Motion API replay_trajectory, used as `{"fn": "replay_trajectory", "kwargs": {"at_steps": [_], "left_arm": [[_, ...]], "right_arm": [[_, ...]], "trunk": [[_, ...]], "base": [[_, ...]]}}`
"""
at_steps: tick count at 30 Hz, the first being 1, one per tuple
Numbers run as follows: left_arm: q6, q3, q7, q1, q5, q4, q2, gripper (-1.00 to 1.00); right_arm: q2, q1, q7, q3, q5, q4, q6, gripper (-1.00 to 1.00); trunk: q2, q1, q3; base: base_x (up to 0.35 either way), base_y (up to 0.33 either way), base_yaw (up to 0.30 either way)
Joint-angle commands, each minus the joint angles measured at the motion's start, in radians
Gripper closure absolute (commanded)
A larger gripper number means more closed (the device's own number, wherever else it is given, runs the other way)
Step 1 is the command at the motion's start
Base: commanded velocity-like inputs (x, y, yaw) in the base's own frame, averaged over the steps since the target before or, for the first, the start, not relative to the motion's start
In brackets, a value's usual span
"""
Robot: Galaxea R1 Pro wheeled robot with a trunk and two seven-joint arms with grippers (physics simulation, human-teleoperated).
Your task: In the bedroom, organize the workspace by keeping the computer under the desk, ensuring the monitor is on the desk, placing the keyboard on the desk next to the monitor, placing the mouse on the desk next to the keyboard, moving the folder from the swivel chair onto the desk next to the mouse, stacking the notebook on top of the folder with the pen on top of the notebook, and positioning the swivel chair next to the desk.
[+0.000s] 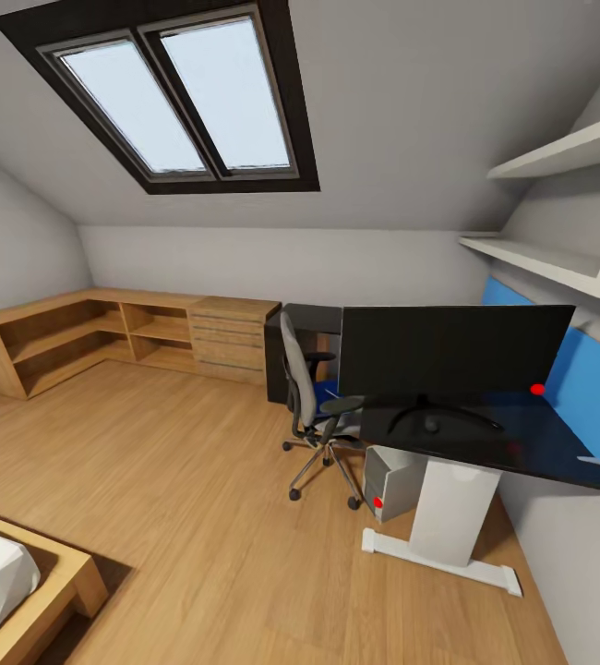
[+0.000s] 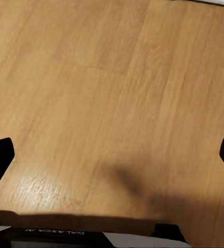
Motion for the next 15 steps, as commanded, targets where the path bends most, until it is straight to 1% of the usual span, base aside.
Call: {"fn": "replay_trajectory", "kwargs": {"at_steps": [1,5,7,11,15], "left_arm": [[-0.002,0.0,0.0,0.0,-0.001,-0.014,0.0,-1.0],[-0.003,-0.001,0.0,0.0,-0.001,-0.055,-0.003,-1.0],[-0.002,-0.001,0.0,0.0,-0.001,-0.074,-0.005,-1.0],[-0.002,-0.001,0.001,0.0,-0.001,-0.101,-0.006,-1.0],[-0.002,0.002,0.0,0.0,0.001,-0.114,-0.005,-1.0]], "right_arm": [[0.006,0.0,0.0,0.0,0.004,-0.005,-0.012,-1.0],[0.018,0.0,0.0,0.002,0.008,-0.024,-0.062,-1.0],[0.021,-0.001,0.0,0.002,0.009,-0.032,-0.087,-1.0],[0.022,-0.006,-0.001,0.002,0.01,-0.042,-0.117,-1.0],[0.018,-0.019,-0.003,-0.001,0.01,-0.04,-0.134,-1.0]], "trunk": [[-0.001,0.0,-0.001],[-0.001,0.0,-0.001],[-0.001,0.0,-0.001],[-0.001,0.0,-0.001],[-0.001,0.0,-0.001]], "base": [[0.0,0.0,0.0],[0.0,0.0,-0.014],[0.0,0.0,-0.099],[0.0,0.028,-0.177],[0.0,0.183,-0.237]]}}
